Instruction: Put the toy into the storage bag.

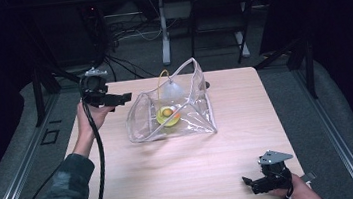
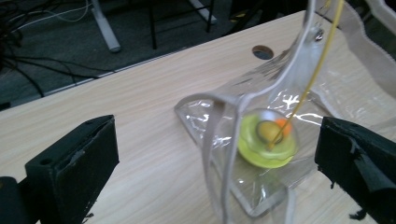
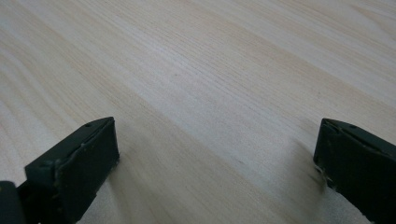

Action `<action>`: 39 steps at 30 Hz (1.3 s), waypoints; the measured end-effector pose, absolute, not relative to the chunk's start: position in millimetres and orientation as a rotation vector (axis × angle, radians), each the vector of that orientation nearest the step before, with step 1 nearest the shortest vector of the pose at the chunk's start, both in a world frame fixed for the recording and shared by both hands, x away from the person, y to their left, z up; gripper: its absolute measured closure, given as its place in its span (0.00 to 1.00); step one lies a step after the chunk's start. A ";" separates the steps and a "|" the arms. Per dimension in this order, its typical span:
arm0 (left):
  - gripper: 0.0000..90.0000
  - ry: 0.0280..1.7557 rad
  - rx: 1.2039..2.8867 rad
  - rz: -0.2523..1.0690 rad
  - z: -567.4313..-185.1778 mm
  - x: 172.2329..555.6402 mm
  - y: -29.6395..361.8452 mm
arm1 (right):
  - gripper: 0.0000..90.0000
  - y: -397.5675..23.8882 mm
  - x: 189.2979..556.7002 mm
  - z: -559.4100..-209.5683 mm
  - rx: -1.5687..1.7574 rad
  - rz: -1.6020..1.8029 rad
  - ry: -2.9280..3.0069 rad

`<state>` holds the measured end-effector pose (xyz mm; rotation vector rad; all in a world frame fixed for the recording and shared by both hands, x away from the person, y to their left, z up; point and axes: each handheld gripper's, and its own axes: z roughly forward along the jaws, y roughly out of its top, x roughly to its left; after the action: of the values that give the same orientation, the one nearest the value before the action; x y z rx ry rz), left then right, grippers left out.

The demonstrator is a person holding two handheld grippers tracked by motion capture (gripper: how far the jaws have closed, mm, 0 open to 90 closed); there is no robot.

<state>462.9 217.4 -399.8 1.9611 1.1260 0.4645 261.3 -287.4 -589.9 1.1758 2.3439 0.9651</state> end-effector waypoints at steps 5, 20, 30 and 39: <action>0.00 1.171 1.930 0.462 -412.7 457.6 236.1 | 0.00 -287.4 261.2 -589.8 1.178 0.964 2.345; 0.00 1.297 1.891 0.468 -458.5 444.2 280.8 | 0.00 -287.3 261.3 -589.9 1.177 0.970 2.344; 0.00 1.390 1.872 0.353 -496.9 440.7 302.1 | 0.00 -287.4 261.2 -589.9 1.177 0.968 2.345; 0.00 1.456 1.910 0.313 -536.1 433.6 308.9 | 0.00 -287.3 261.2 -589.9 1.177 0.970 2.343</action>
<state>433.6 308.9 -536.1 1.9099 1.4562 0.3135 261.2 -287.3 -589.9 1.1770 2.3435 0.9696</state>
